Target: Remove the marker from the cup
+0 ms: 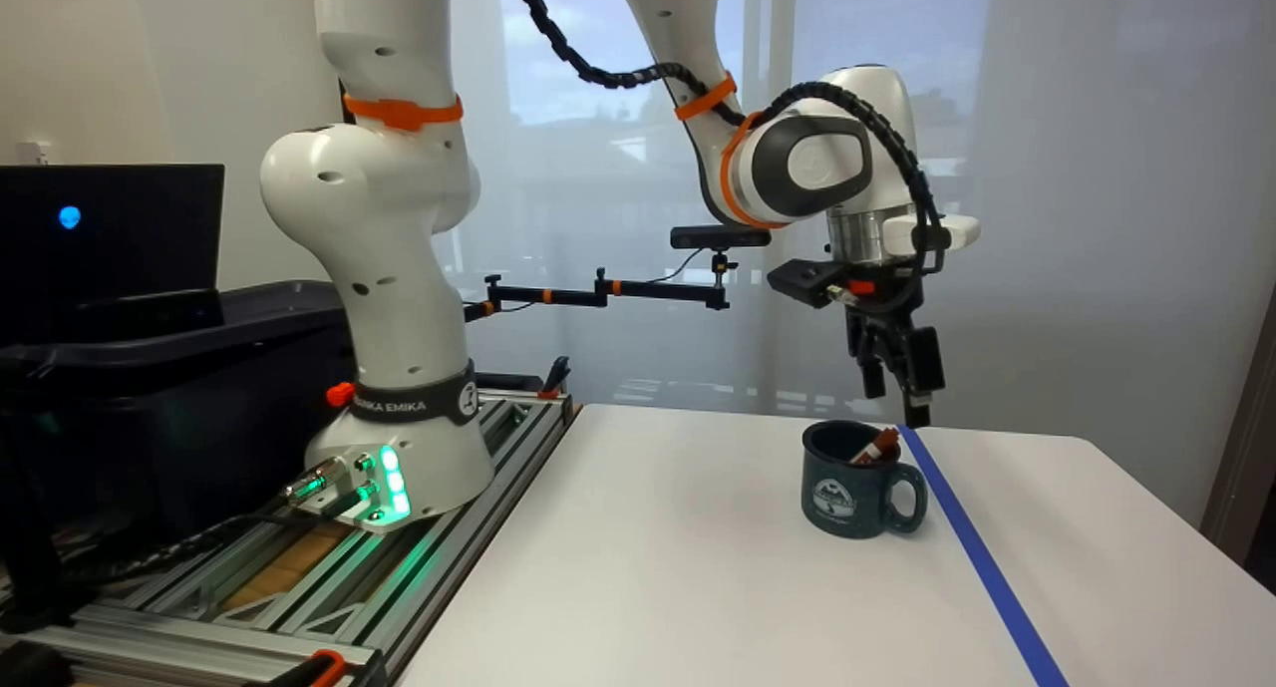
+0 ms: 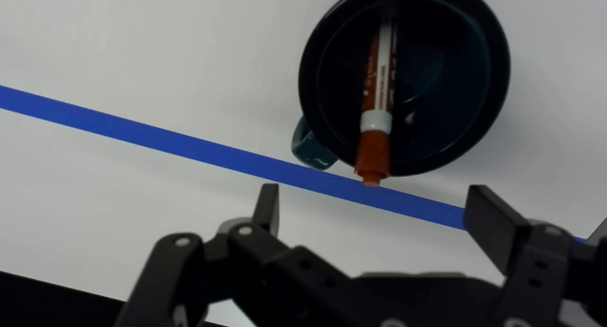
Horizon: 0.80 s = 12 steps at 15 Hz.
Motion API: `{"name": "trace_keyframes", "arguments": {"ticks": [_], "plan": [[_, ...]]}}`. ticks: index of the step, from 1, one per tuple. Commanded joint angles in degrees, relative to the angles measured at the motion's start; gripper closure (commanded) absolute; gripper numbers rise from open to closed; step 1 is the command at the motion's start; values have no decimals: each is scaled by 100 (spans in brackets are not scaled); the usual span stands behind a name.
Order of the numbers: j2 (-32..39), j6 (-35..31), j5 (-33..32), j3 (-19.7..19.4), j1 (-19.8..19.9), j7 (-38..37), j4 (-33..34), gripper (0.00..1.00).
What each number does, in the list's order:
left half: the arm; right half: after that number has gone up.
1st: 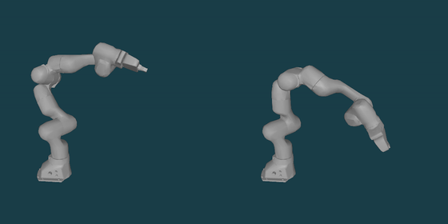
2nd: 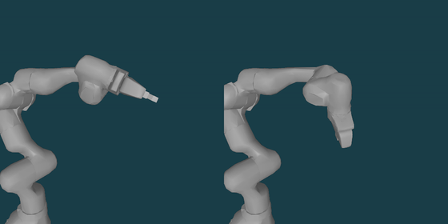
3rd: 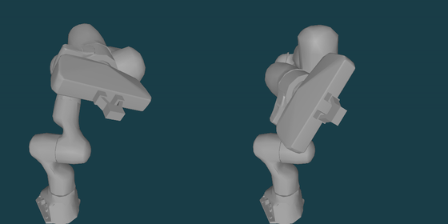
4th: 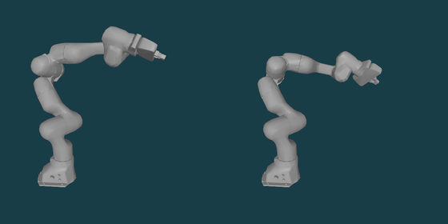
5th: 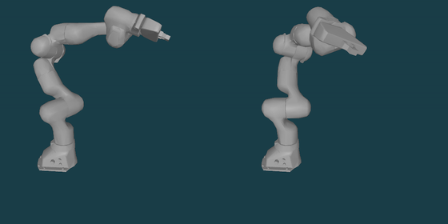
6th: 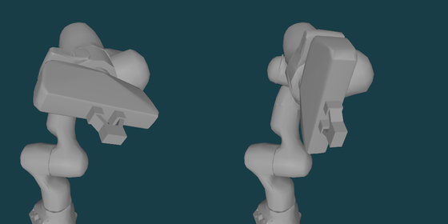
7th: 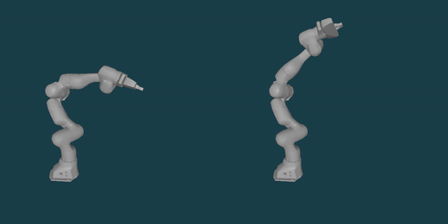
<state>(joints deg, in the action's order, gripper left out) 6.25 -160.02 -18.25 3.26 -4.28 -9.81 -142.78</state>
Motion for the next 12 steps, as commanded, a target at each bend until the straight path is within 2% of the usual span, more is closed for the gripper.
{"name": "trace_keyframes", "arguments": {"ticks": [1, 5, 10, 11, 12], "plan": [[108, -296, 615, 58, -66, 40, -32, 0], [223, -445, 934, 86, -84, 163, -41, 0], [239, -324, 812, 17, -101, 288, -87, 0], [260, -339, 821, 22, -96, 334, -86, 3], [266, -356, 808, 11, -98, 345, -84, 18]]}}
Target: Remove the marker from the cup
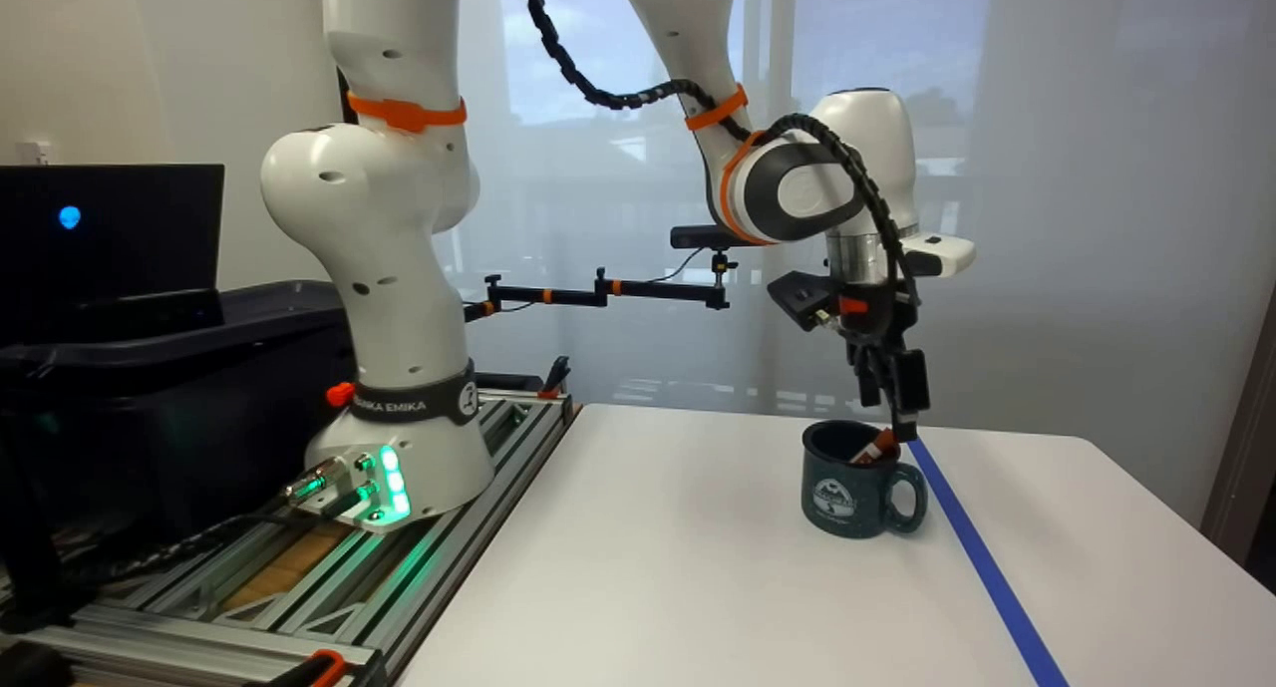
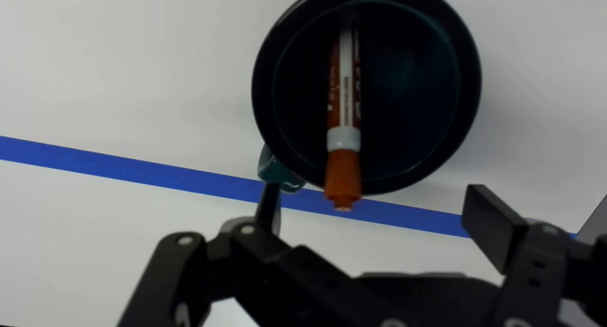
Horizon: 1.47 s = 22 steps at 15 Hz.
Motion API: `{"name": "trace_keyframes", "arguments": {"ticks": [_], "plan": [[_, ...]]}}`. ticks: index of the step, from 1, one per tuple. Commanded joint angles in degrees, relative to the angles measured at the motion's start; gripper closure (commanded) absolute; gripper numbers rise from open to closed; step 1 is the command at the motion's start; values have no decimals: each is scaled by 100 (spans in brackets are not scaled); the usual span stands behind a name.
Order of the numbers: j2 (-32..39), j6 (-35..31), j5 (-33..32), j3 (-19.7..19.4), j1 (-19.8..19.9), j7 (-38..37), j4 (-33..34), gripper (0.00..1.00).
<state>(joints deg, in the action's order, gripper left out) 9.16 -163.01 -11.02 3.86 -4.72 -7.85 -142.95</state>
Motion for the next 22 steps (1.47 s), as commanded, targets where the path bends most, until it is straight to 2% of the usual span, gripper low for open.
{"name": "trace_keyframes", "arguments": {"ticks": [1, 2, 7, 12, 13, 14, 16, 22], "plan": [[-36, -75, 86, -55, -52, 152, -72, 27], [-40, -83, 90, -53, -49, 176, -76, 28], [-71, -74, 71, -74, -48, 184, -101, 68], [-59, -181, -16, -137, -44, 247, -132, 81], [-46, -199, -5, -137, -40, 279, -132, 91], [-35, -252, 100, -86, -15, 378, -138, 96], [-157, -332, 292, 22, 13, 549, -222, 95], [-1041, -187, -23, -130, -46, 171, -575, 95]]}}
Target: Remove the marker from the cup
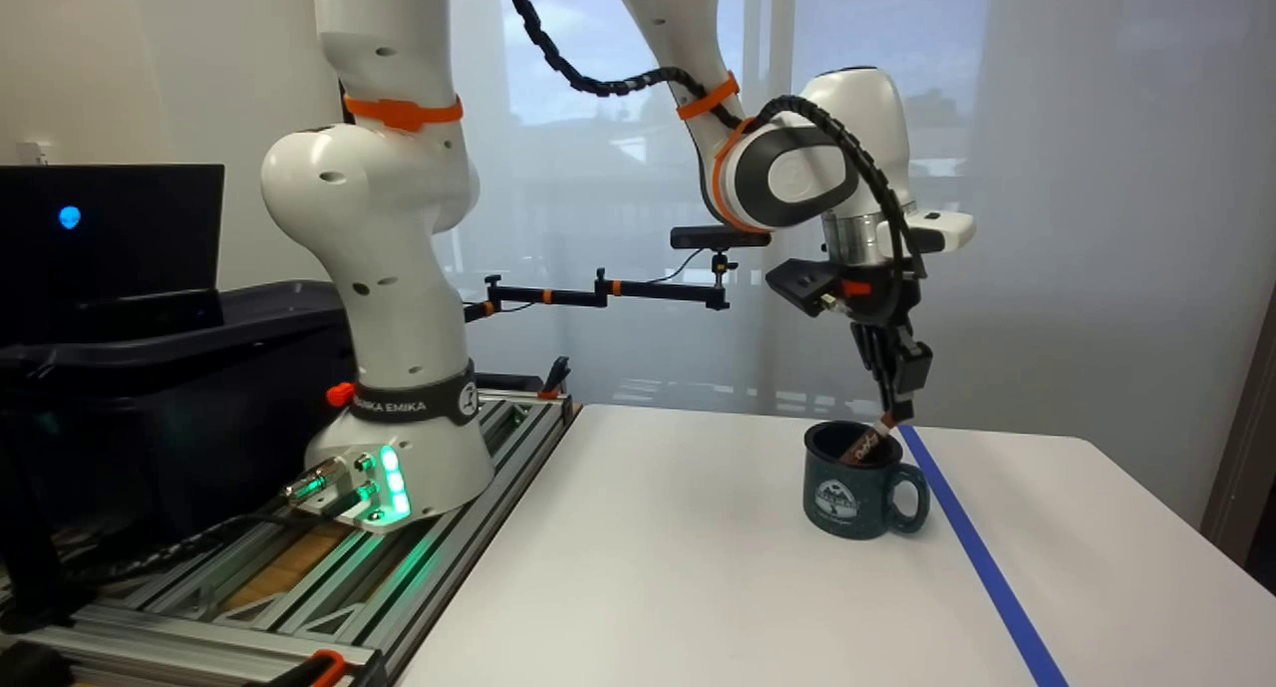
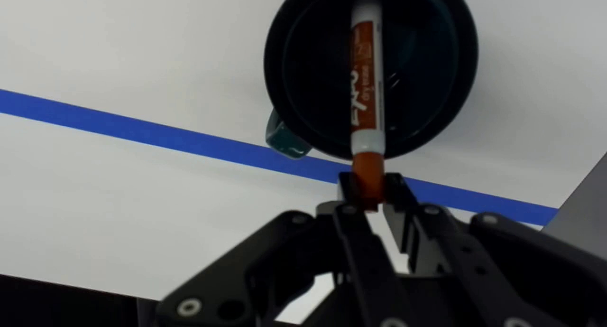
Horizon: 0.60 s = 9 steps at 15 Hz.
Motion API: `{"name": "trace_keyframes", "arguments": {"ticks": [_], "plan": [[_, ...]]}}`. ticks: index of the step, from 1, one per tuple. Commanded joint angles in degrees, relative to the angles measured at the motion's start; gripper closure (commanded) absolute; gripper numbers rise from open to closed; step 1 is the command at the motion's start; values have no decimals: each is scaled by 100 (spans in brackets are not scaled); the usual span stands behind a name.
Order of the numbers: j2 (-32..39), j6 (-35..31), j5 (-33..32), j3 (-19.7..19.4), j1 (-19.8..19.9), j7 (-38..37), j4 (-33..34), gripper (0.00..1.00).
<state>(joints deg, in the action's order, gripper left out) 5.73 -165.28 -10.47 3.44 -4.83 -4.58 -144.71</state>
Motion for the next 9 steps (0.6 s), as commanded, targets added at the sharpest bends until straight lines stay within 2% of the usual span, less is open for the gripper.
{"name": "trace_keyframes", "arguments": {"ticks": [1, 4, 6, 9], "plan": [[-899, 74, -170, -132, 2, -257, -469, 95], [-1424, -3, -247, -215, 156, -465, -741, 95], [-1720, -100, 98, -210, 329, -363, -976, 95], [-1875, -218, 617, -408, 435, -154, -1298, 95]]}}
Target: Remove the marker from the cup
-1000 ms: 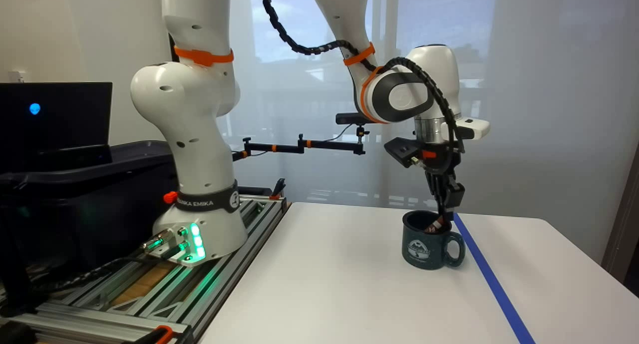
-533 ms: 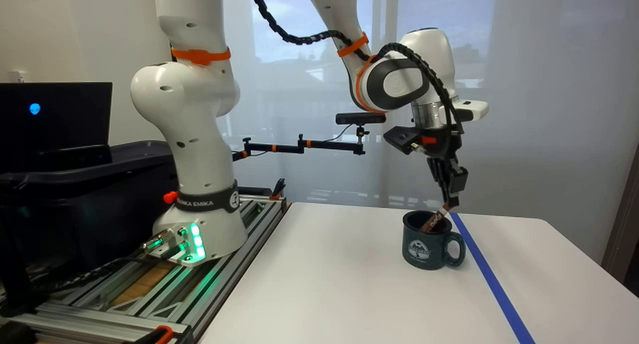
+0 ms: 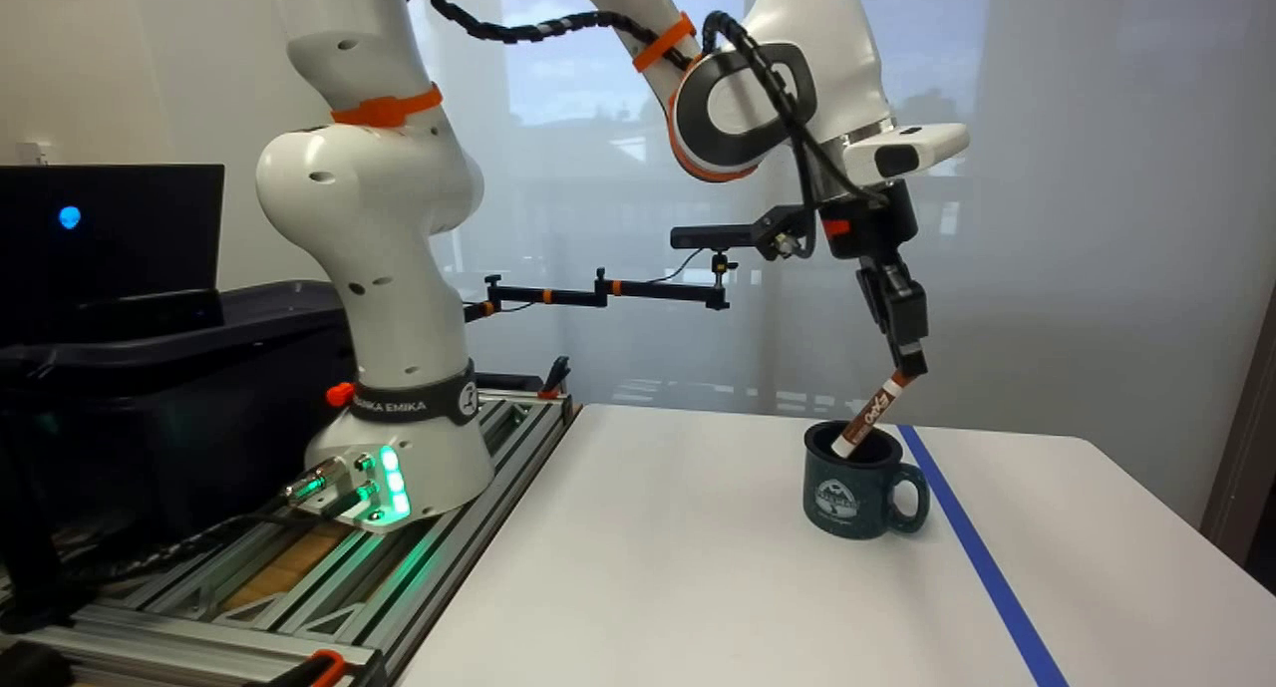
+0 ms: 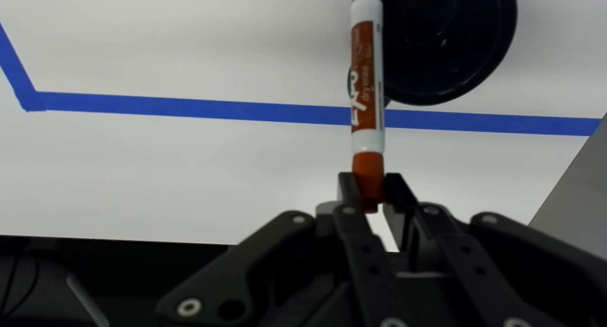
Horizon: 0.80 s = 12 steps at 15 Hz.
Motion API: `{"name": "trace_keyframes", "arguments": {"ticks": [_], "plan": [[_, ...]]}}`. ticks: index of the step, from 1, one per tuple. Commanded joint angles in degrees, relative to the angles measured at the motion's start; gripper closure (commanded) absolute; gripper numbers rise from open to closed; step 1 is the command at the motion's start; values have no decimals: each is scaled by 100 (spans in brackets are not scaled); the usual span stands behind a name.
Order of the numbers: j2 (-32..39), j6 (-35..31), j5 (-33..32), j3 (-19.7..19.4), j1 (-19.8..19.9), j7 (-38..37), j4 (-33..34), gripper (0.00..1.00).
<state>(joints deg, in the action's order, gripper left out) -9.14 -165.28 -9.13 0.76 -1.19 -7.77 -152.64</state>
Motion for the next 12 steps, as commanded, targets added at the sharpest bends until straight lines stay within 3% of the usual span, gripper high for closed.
{"name": "trace_keyframes", "arguments": {"ticks": [1, 3, 4, 7, 10, 12], "plan": [[-398, -230, 643, -210, 91, 200, -591, 95], [-176, -551, 1081, -423, 10, 451, -736, 95], [108, -506, 1281, -500, -16, 524, -478, 95], [368, -741, 2232, -920, -385, 1177, -547, 95], [286, -503, 3639, -1411, -1028, 2170, -540, 95], [284, -371, 4576, -1611, -1254, 2895, -530, 95]]}}
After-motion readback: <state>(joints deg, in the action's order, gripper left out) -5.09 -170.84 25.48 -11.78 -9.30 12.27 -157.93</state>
